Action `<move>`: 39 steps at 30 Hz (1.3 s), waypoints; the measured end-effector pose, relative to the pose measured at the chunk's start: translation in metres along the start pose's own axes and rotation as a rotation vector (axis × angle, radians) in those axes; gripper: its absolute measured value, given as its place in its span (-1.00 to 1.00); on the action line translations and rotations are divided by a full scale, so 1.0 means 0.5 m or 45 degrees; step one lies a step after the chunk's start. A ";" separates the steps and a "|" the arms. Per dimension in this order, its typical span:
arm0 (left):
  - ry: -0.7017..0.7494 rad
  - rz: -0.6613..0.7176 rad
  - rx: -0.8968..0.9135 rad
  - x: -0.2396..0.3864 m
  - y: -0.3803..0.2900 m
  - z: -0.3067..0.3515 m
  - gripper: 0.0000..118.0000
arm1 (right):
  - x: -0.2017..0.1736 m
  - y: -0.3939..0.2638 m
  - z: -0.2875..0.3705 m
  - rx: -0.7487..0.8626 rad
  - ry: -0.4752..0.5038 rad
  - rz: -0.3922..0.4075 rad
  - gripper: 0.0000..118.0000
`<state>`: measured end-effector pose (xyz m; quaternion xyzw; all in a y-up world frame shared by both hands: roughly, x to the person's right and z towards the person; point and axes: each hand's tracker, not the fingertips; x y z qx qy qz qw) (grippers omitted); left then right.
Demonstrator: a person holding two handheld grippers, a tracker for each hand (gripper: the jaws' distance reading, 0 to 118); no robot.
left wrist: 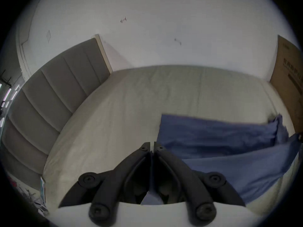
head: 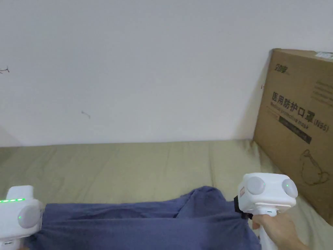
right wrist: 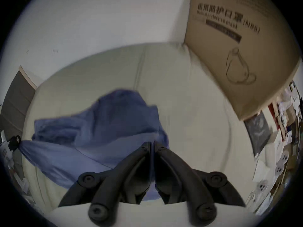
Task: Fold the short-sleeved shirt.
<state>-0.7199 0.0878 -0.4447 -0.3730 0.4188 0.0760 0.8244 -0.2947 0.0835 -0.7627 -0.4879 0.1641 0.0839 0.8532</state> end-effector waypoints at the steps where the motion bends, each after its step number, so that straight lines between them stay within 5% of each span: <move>1: -0.005 -0.008 -0.024 -0.006 -0.013 0.004 -0.98 | 0.006 -0.018 0.006 -0.012 -0.002 -0.007 -0.95; 16: -0.137 -0.021 -0.090 -0.193 -0.356 0.325 -0.98 | 0.114 -0.424 0.253 -0.019 0.076 -0.005 -0.95; 21: -0.075 -0.192 -0.113 -0.233 -0.504 0.422 -0.98 | 0.149 -0.636 0.329 -0.091 0.090 -0.019 -0.95; 25: -0.122 -0.052 -0.158 -0.293 -0.592 0.494 -0.98 | 0.190 -0.783 0.394 -0.061 0.110 -0.166 -0.95; 28: -0.116 -0.050 -0.151 -0.329 -0.639 0.532 -0.98 | 0.208 -0.870 0.433 -0.093 0.118 -0.154 -0.95; 37: -0.134 -0.017 -0.153 -0.352 -0.724 0.577 -0.97 | 0.224 -0.925 0.453 -0.076 0.140 -0.191 -0.95; 39: -0.127 -0.028 -0.157 -0.346 -0.729 0.573 -0.80 | 0.220 -0.922 0.462 -0.039 0.133 -0.133 -0.94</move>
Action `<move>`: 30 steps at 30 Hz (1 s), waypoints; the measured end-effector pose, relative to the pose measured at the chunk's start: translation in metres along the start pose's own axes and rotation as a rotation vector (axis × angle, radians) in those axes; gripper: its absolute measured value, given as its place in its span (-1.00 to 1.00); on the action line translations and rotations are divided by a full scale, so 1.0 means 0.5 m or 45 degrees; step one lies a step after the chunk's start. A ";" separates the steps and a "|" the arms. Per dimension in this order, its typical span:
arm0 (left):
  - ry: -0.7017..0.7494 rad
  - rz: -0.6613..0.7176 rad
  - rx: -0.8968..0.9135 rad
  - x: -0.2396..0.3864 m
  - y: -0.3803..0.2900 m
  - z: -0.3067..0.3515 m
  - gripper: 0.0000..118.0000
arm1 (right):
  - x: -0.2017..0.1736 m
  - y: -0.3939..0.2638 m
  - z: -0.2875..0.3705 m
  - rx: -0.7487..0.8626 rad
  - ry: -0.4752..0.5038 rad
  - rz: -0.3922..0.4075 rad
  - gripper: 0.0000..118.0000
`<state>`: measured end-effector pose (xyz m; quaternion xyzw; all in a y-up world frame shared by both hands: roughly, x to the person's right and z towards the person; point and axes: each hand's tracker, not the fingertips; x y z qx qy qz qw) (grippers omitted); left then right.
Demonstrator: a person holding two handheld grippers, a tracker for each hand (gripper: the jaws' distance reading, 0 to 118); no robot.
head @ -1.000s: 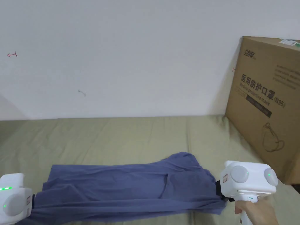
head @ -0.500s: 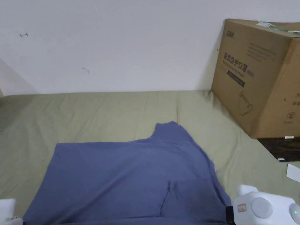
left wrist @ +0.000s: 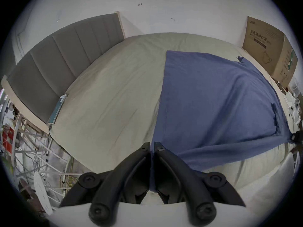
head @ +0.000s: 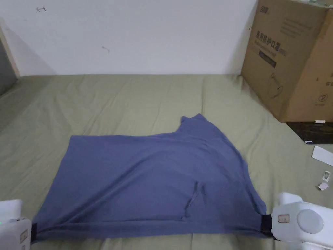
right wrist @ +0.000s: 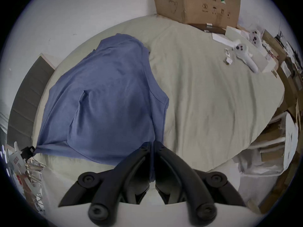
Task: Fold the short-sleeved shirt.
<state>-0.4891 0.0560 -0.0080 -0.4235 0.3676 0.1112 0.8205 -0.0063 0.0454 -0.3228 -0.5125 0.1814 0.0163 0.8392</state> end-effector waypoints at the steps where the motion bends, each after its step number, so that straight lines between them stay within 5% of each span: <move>1: 0.008 -0.004 0.002 0.001 -0.001 -0.001 -0.58 | -0.005 0.001 0.003 0.002 0.002 0.026 -0.84; 2: 0.025 -0.021 -0.005 0.003 0.000 -0.001 -0.28 | -0.010 0.003 0.005 0.001 0.002 0.043 -0.69; 4: 0.036 -0.017 0.004 0.010 -0.006 0.007 -0.15 | -0.023 -0.002 0.019 0.041 -0.083 0.116 -0.59; 5: 0.016 -0.007 0.001 0.008 -0.005 0.009 0.33 | -0.030 -0.005 0.024 0.055 -0.128 0.156 -0.13; 6: -0.021 0.012 -0.008 0.006 -0.003 0.014 0.57 | -0.038 -0.006 0.030 0.077 -0.154 0.195 0.00; 11: -0.067 0.066 0.036 0.006 0.003 0.062 0.63 | -0.052 -0.008 0.059 0.130 -0.064 0.181 0.00; 13: -0.129 0.096 0.085 0.005 -0.001 0.095 0.32 | -0.059 -0.012 0.070 0.154 -0.012 0.187 -0.15; 15: -0.156 0.110 0.092 -0.003 -0.012 0.118 -0.73 | -0.077 -0.027 0.079 0.207 -0.044 0.303 -0.98; 16: -0.170 0.130 0.081 -0.008 -0.022 0.123 -1.00 | -0.085 -0.037 0.079 0.205 -0.092 0.331 -0.98; 20: -0.218 0.191 0.023 -0.034 -0.077 0.131 -1.00 | -0.079 -0.057 0.067 0.110 0.046 0.201 -0.98; 23: -0.138 0.178 0.007 -0.051 -0.104 0.122 -1.00 | -0.086 -0.064 0.055 0.116 -0.007 0.265 -0.98; 24: -0.134 0.192 0.004 -0.058 -0.108 0.113 -0.84 | -0.089 -0.066 0.049 0.102 -0.024 0.296 -0.98; 25: -0.139 0.210 -0.018 -0.067 -0.109 0.103 -0.46 | -0.090 -0.066 0.045 0.088 -0.019 0.301 -0.98; 26: -0.145 0.226 -0.052 -0.073 -0.110 0.094 0.16 | -0.091 -0.063 0.037 0.074 -0.009 0.288 -0.98; 27: -0.137 0.241 -0.055 -0.074 -0.109 0.084 0.55 | -0.089 -0.064 0.033 0.055 0.008 0.269 -0.98; 28: -0.143 0.246 -0.056 -0.074 -0.110 0.071 0.72 | -0.087 -0.065 0.029 0.037 0.025 0.248 -0.98; 30: -0.140 0.247 -0.071 -0.071 -0.108 0.054 0.68 | -0.086 -0.065 0.021 0.023 0.021 0.229 -0.98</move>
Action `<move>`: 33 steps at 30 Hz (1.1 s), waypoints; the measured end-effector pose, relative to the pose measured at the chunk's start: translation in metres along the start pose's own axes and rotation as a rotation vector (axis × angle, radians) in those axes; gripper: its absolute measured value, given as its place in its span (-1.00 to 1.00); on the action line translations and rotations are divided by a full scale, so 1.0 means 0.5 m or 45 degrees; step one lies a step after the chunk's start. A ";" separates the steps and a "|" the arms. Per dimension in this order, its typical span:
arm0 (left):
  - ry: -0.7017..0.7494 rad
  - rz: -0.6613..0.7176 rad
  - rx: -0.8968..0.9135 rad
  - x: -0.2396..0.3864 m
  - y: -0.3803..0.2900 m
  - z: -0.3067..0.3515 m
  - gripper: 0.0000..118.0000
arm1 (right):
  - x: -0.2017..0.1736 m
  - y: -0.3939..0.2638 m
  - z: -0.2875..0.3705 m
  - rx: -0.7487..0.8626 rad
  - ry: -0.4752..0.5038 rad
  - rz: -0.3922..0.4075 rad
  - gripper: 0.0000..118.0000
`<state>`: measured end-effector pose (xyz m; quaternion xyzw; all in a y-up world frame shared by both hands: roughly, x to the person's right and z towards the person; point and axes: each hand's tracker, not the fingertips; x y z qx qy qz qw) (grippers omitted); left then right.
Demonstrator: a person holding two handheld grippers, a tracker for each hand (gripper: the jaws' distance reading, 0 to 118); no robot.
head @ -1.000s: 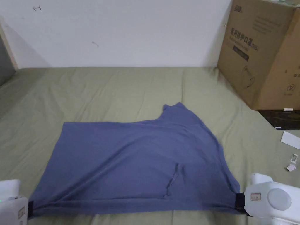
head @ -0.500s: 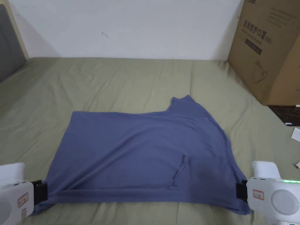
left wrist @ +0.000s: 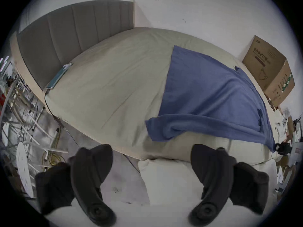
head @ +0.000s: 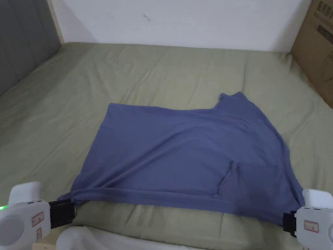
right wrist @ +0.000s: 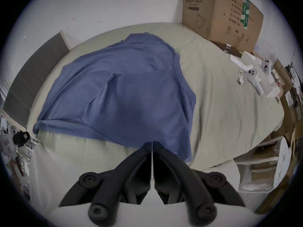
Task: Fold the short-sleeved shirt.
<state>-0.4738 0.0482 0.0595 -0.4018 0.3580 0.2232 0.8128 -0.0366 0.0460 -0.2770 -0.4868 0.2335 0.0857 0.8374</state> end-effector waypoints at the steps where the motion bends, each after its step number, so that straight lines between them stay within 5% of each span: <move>1: -0.010 -0.001 0.007 0.003 0.008 -0.008 0.69 | -0.001 -0.003 -0.003 -0.008 -0.008 0.007 -0.98; 7: -0.120 0.116 -0.008 0.019 0.056 -0.074 0.67 | 0.000 -0.008 -0.018 -0.060 -0.035 0.023 -0.98; 9: -0.113 0.109 -0.009 0.027 0.068 -0.088 0.46 | 0.001 -0.006 -0.020 -0.064 -0.041 0.012 -0.98; 10: -0.090 0.089 0.005 0.031 0.072 -0.091 0.14 | 0.001 -0.007 -0.020 -0.066 -0.041 0.008 -0.98; 12: -0.041 0.068 0.009 0.039 0.076 -0.100 -0.96 | 0.001 -0.004 -0.022 -0.068 -0.038 0.005 -0.98; 23: -0.073 0.053 -0.005 0.033 0.086 -0.073 -0.97 | 0.020 0.006 -0.006 -0.043 -0.026 -0.019 -0.95; 25: -0.069 0.015 0.007 0.039 0.090 -0.066 -0.97 | 0.024 0.018 -0.001 -0.008 -0.026 -0.022 -0.44; 26: -0.069 0.012 0.010 0.043 0.093 -0.062 -0.97 | 0.028 0.023 0.000 0.005 -0.041 -0.028 0.08; 30: -0.085 0.014 0.012 0.043 0.097 -0.060 -0.97 | 0.052 0.043 -0.021 0.016 -0.087 -0.043 0.16; 33: -0.070 0.005 0.010 0.043 0.097 -0.061 -0.97 | 0.073 0.048 -0.060 -0.044 -0.106 -0.039 0.01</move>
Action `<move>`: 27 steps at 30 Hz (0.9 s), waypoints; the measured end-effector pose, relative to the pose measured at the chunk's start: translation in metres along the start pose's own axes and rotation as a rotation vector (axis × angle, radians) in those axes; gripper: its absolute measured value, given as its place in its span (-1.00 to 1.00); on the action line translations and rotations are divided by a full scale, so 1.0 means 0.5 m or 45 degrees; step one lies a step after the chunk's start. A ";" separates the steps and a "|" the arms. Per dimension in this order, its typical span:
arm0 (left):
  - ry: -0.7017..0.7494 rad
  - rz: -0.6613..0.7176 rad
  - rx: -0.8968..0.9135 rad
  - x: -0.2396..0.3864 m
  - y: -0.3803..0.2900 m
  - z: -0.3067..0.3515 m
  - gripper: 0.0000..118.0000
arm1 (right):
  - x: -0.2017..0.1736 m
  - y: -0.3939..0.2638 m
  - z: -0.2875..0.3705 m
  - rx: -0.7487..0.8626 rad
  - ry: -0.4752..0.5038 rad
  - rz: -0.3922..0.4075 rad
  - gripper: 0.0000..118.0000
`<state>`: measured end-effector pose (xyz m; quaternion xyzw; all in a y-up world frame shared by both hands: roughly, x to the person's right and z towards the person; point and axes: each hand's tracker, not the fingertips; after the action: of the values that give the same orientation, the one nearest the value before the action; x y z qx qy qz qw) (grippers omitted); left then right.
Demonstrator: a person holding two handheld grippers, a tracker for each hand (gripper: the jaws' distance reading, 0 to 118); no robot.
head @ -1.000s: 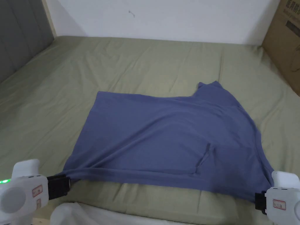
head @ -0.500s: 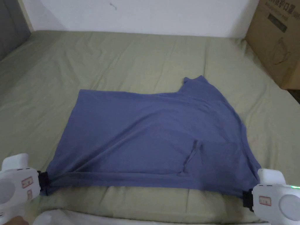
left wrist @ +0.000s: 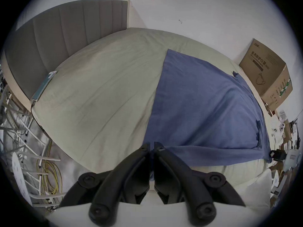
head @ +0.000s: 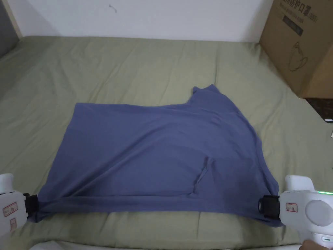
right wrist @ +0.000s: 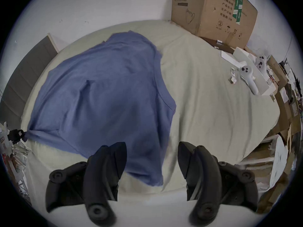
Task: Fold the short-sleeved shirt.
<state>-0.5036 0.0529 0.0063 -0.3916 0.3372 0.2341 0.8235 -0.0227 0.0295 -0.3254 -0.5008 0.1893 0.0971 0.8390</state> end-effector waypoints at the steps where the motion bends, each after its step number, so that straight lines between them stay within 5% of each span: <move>1: 0.000 0.003 -0.001 -0.002 -0.001 0.000 -0.97 | 0.005 -0.006 -0.005 -0.021 0.023 -0.008 0.01; 2: 0.001 0.007 -0.001 -0.003 -0.002 0.000 -0.97 | 0.007 -0.010 -0.010 -0.082 0.056 -0.014 -0.65; 3: 0.002 0.010 -0.003 -0.004 -0.002 0.001 -0.97 | 0.009 -0.012 -0.016 -0.098 0.097 -0.064 -0.96; 14: 0.039 -0.039 0.015 0.006 0.031 0.015 -0.97 | -0.001 0.047 0.074 0.051 0.094 -0.056 -0.96; 27: 0.093 -0.168 0.104 0.085 0.250 -0.077 -0.96 | -0.023 0.257 0.019 0.104 0.082 -0.040 -0.96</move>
<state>-0.5711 0.0999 -0.1038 -0.3873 0.3496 0.1511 0.8396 -0.0766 0.1000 -0.4197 -0.4719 0.2123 0.0600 0.8536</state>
